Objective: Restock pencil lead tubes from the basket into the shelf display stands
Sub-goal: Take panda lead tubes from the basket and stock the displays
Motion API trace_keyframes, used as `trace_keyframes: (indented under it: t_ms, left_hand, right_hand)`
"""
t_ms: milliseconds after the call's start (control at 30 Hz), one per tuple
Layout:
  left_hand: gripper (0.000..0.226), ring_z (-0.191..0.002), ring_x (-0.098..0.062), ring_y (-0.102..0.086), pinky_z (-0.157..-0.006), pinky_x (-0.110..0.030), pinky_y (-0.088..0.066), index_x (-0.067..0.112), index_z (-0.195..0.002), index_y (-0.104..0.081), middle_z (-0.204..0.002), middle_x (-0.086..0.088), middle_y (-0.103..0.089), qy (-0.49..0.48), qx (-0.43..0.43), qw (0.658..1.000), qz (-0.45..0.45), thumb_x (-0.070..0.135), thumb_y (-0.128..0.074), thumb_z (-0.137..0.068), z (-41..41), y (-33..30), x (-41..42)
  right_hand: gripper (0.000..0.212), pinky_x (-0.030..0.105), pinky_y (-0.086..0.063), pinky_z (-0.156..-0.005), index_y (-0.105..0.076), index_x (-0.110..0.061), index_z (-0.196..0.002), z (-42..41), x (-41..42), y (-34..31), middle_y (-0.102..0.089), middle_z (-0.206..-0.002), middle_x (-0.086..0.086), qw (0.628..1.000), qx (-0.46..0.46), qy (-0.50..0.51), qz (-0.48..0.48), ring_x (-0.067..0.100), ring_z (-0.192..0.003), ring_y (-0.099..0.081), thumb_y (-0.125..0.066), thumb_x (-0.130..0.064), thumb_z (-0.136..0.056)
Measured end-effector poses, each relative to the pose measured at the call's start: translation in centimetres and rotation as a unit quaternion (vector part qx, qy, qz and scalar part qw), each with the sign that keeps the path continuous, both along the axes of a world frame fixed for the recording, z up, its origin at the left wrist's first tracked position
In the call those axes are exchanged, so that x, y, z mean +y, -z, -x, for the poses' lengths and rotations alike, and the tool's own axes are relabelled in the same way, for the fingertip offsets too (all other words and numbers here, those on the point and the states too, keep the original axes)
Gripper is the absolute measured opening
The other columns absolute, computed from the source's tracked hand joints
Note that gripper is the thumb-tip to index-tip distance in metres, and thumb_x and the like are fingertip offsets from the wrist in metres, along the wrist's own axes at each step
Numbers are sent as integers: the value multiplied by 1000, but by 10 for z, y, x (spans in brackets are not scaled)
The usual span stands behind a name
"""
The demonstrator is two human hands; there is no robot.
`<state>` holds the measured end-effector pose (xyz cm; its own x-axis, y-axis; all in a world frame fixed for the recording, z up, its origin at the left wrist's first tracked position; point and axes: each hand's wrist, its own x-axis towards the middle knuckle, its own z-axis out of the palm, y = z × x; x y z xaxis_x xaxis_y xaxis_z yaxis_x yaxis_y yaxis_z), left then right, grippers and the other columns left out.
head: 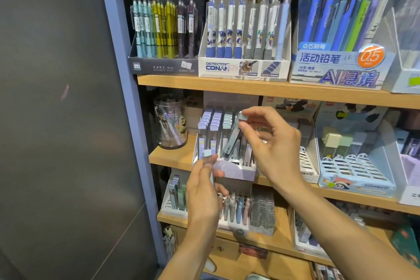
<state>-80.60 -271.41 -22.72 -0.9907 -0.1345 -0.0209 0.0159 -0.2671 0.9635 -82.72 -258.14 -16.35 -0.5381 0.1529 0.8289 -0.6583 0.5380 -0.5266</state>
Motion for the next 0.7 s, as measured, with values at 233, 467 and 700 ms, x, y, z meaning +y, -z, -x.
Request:
trace_keyframes:
  t_ms: [233, 467, 700]
  left_hand:
    - [29, -57, -13, -57, -46, -25, -33, 35, -119, -66, -104, 1, -73, 10, -4, 1000, 24, 27, -39, -110, 1, 2, 5]
    - [28, -62, -13, -57, -54, -29, -38, 37, -123, -65, -91, 9, -71, 0, 13, 999, 45, 31, -41, -109, 4, 7, 6]
    - [31, -50, -11, -50, -47, -26, -43, 31, -129, -68, -75, -9, -56, 3, 49, 998, 28, 29, -43, -110, 3, 9, 5]
  right_hand:
    - [18, 22, -62, -76, -72, -14, -111, 9, 1, 10, -73, -98, -9, 999, -25, -1, -36, 2, -95, -70, -73, -13, -93]
    - [27, 26, -55, -74, -71, -16, -117, 18, 0, 8, -64, -105, -5, 974, -23, 32, -225, 9, -80, -62, -74, -10, -91]
    - [32, 38, -55, -71, -71, -12, -117, 18, -1, 5, -51, -109, 3, 952, -38, 81, -292, 19, -86, -56, -74, -1, -87]
